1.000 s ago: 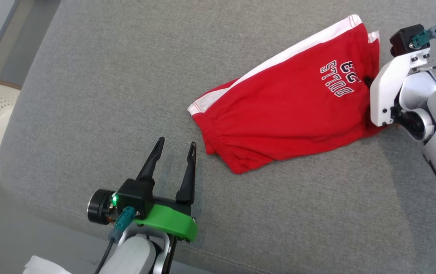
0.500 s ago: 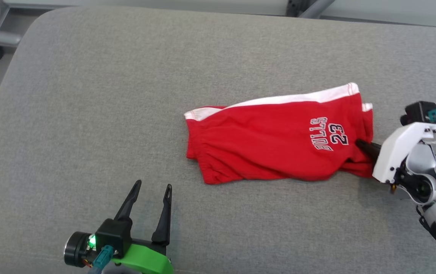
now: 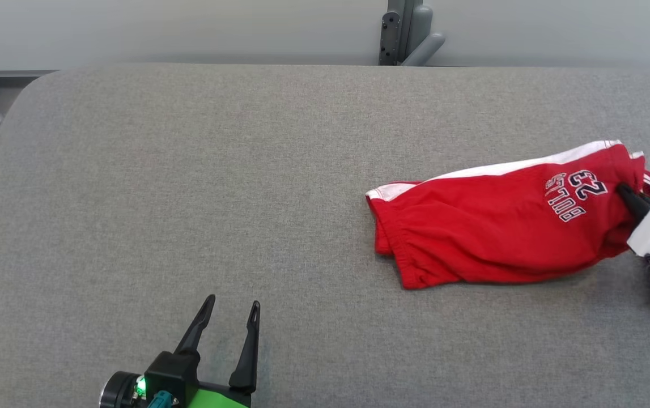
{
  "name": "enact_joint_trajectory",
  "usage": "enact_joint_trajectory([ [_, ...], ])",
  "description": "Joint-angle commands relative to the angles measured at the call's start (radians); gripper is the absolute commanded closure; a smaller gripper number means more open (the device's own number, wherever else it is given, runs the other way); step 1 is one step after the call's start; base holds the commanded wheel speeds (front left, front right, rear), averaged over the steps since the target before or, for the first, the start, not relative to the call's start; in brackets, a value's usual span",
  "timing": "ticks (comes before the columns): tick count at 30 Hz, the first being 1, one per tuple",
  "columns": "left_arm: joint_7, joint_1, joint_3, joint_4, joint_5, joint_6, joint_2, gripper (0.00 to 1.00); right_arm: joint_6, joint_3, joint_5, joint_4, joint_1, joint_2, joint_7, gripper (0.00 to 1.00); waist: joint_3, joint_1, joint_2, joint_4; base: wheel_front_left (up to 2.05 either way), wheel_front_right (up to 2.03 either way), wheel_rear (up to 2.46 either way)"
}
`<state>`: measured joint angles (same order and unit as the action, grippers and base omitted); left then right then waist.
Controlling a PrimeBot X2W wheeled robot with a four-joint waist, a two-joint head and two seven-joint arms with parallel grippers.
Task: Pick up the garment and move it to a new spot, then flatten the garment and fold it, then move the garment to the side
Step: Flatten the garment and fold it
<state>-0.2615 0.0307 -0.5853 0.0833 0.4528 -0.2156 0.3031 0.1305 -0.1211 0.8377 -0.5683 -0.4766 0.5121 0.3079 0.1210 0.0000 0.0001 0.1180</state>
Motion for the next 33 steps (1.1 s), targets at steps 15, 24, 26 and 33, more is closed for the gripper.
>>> enact_joint_trajectory([
  [15,-0.003,0.019,0.013,0.033,-0.027,0.042,-0.053,0.00,0.000,-0.159,-0.170,0.233,0.036,-0.318,0.153,1.00,0.010,0.0000,-0.0001,0.098,0.00,0.00,0.00],
  [24,-0.003,0.031,0.060,0.065,-0.060,0.065,-0.099,0.00,0.000,-0.154,-0.308,0.178,0.055,-0.407,0.074,0.00,0.010,0.0000,-0.0001,0.123,0.00,0.00,0.00],
  [26,-0.003,0.017,0.076,0.068,-0.060,0.068,-0.104,0.00,0.000,-0.157,-0.327,0.184,0.064,-0.416,0.051,0.00,0.003,0.0000,-0.0001,0.110,0.00,0.00,0.00],
  [33,-0.003,-0.023,0.149,0.065,-0.072,0.073,-0.108,0.00,0.000,-0.165,-0.351,0.313,0.117,-0.394,-0.009,0.00,-0.021,0.0000,-0.0001,0.042,0.00,0.00,0.00],
])
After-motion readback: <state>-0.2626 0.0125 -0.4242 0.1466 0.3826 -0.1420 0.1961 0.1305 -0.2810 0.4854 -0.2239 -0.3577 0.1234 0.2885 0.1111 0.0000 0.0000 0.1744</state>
